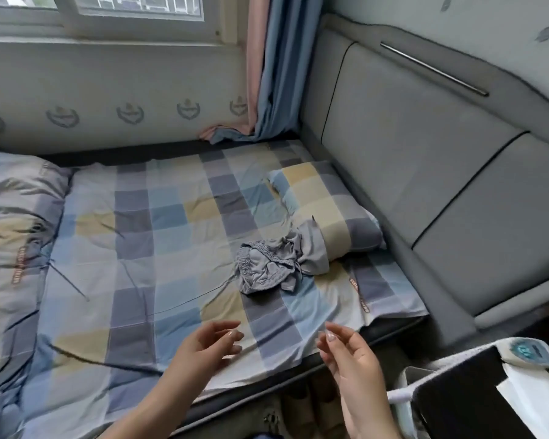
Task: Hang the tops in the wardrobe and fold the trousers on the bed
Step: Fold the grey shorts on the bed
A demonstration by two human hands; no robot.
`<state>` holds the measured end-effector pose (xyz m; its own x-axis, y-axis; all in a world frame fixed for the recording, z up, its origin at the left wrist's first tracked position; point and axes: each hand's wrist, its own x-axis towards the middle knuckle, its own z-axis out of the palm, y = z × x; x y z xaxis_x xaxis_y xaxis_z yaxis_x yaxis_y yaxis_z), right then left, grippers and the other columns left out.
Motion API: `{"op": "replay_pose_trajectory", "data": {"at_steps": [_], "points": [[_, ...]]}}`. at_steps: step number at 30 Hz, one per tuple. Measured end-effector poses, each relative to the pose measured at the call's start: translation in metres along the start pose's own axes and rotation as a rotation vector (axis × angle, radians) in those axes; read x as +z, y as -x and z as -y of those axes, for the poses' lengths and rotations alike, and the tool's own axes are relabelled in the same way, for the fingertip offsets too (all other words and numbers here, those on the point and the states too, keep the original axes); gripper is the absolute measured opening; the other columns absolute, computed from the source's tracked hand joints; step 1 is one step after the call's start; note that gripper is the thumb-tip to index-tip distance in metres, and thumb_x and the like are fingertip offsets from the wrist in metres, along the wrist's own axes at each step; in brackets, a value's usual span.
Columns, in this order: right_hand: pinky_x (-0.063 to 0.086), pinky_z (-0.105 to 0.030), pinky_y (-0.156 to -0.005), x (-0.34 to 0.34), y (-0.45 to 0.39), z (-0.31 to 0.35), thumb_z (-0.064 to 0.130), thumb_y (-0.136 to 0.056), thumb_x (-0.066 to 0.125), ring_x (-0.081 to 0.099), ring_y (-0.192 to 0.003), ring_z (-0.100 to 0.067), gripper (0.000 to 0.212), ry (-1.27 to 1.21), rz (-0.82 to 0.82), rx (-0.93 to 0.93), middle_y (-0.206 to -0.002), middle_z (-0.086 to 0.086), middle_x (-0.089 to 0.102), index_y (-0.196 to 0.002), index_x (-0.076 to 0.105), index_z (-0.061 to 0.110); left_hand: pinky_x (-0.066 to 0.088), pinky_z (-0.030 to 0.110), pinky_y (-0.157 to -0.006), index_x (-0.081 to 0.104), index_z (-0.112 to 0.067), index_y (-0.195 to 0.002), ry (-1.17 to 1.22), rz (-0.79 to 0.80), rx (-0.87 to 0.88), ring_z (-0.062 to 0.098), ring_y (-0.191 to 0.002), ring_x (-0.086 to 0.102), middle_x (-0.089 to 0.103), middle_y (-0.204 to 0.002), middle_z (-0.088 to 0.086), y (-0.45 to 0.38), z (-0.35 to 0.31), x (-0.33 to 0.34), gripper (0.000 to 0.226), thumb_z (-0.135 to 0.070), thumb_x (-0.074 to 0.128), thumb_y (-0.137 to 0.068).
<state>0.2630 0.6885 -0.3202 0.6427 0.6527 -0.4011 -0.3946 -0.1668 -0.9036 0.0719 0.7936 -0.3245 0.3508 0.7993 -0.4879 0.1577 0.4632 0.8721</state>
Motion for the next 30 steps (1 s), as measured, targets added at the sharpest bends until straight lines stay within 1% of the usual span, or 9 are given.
{"op": "replay_pose_trajectory", "data": {"at_steps": [3, 5, 11, 15, 19, 22, 24, 27, 30], "points": [[0.052, -0.013, -0.062, 0.010, -0.064, -0.001, 0.003, -0.091, 0.056, 0.067, -0.070, -0.003, 0.014, 0.024, -0.026, 0.018, -0.074, 0.003, 0.072, -0.091, 0.067, 0.013, 0.050, 0.024, -0.072, 0.067, -0.015, -0.103, 0.015, -0.046, -0.038, 0.013, -0.081, 0.068, 0.074, -0.095, 0.001, -0.049, -0.007, 0.004, 0.013, -0.013, 0.058, -0.093], [0.051, -0.018, -0.068, 0.018, -0.114, -0.003, 0.006, -0.092, 0.057, 0.067, -0.072, -0.002, 0.013, 0.072, -0.024, 0.045, -0.075, 0.006, 0.072, -0.092, 0.067, 0.015, 0.049, 0.028, -0.074, 0.066, -0.012, -0.104, 0.061, -0.110, -0.089, 0.016, -0.081, 0.066, 0.073, -0.095, 0.004, -0.090, -0.009, 0.006, 0.014, -0.011, 0.057, -0.094], [0.050, -0.026, -0.077, 0.044, -0.247, -0.017, 0.013, -0.091, 0.060, 0.065, -0.084, -0.010, 0.011, 0.308, 0.041, 0.090, -0.087, 0.002, 0.071, -0.094, 0.067, 0.020, 0.050, 0.028, -0.073, 0.064, -0.012, -0.105, 0.203, -0.265, -0.267, 0.017, -0.088, 0.065, 0.070, -0.099, 0.005, -0.209, 0.007, 0.004, 0.014, -0.016, 0.055, -0.096], [0.045, -0.017, -0.069, 0.063, -0.326, -0.047, 0.016, -0.092, 0.060, 0.063, -0.088, -0.006, 0.012, 0.491, 0.129, 0.081, -0.092, 0.008, 0.068, -0.093, 0.065, 0.027, 0.050, 0.026, -0.072, 0.064, -0.015, -0.103, 0.211, -0.298, -0.320, 0.014, -0.085, 0.065, 0.070, -0.098, 0.002, -0.284, 0.034, 0.006, 0.011, -0.019, 0.056, -0.095], [0.043, -0.011, -0.069, 0.072, -0.379, -0.098, 0.016, -0.092, 0.059, 0.060, -0.090, 0.001, 0.018, 0.574, 0.169, 0.042, -0.095, 0.014, 0.066, -0.089, 0.062, 0.034, 0.048, 0.027, -0.075, 0.062, -0.018, -0.099, 0.219, -0.313, -0.360, 0.012, -0.087, 0.065, 0.068, -0.097, 0.001, -0.341, 0.075, 0.009, 0.008, -0.019, 0.055, -0.096], [0.043, -0.006, -0.070, 0.075, -0.403, -0.141, 0.014, -0.092, 0.058, 0.060, -0.091, 0.004, 0.022, 0.618, 0.204, 0.028, -0.096, 0.015, 0.066, -0.091, 0.062, 0.035, 0.048, 0.031, -0.083, 0.061, -0.018, -0.098, 0.226, -0.316, -0.391, 0.014, -0.092, 0.065, 0.068, -0.100, 0.001, -0.372, 0.111, 0.008, 0.007, -0.018, 0.054, -0.097], [0.043, -0.007, -0.076, 0.077, -0.422, -0.170, 0.013, -0.092, 0.057, 0.059, -0.096, 0.002, 0.022, 0.679, 0.228, 0.033, -0.104, 0.011, 0.065, -0.099, 0.064, 0.033, 0.048, 0.033, -0.086, 0.061, -0.016, -0.099, 0.240, -0.315, -0.424, 0.014, -0.094, 0.065, 0.068, -0.102, 0.002, -0.393, 0.138, 0.006, 0.008, -0.017, 0.054, -0.097], [0.044, -0.024, -0.095, 0.082, -0.458, -0.201, 0.012, -0.092, 0.054, 0.056, -0.109, -0.009, 0.029, 0.761, 0.232, 0.032, -0.123, 0.002, 0.058, -0.118, 0.063, 0.023, 0.051, 0.033, -0.084, 0.061, -0.014, -0.102, 0.303, -0.303, -0.466, 0.016, -0.094, 0.067, 0.070, -0.103, 0.003, -0.426, 0.171, 0.005, 0.010, -0.014, 0.053, -0.097], [0.035, -0.020, -0.100, 0.092, -0.497, -0.222, 0.014, -0.091, 0.056, 0.049, -0.121, -0.013, 0.034, 0.939, 0.242, -0.073, -0.134, 0.000, 0.053, -0.125, 0.061, 0.018, 0.053, 0.033, -0.077, 0.062, -0.014, -0.104, 0.355, -0.274, -0.487, 0.017, -0.099, 0.066, 0.070, -0.104, 0.003, -0.462, 0.192, 0.008, 0.012, -0.013, 0.055, -0.095]]}}
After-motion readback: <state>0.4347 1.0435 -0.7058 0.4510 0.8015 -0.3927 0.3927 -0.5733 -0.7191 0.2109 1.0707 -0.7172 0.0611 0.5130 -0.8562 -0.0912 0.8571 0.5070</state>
